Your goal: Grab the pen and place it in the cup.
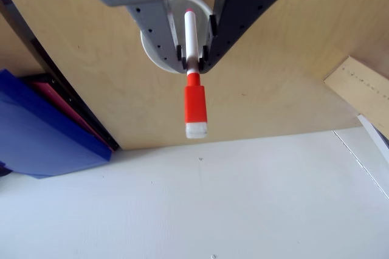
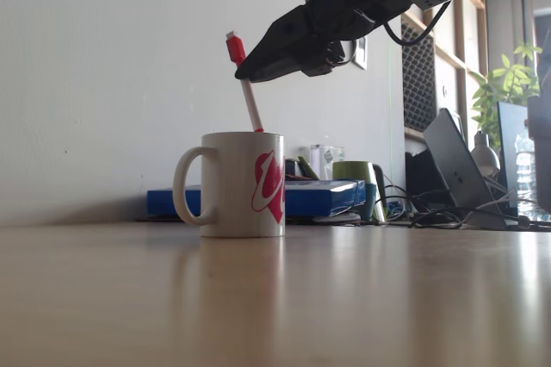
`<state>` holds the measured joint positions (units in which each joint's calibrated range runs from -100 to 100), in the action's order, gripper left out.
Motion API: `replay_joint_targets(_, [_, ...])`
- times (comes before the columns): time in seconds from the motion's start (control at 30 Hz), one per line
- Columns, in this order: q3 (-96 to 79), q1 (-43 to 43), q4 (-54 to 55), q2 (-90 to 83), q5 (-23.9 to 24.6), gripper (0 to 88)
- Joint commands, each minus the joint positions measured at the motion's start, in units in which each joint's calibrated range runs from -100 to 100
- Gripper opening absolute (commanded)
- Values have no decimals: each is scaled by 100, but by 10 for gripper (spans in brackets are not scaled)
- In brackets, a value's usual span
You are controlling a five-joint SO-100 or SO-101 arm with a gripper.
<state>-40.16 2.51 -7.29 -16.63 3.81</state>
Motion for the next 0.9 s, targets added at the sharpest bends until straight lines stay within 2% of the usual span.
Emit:
replay_joint_targets(0.0, [73,4,131,-96,-3,22])
replay_joint_targets(0.53, [100,-72,802,501,-39,22])
replay_joint_targets(0.6, [100,-80,802,510,-39,45])
replay_joint_targets(0.73, [100,-80,793,501,-8,148])
replay_joint_targets(0.87, [100,-80,793,493,-13,149])
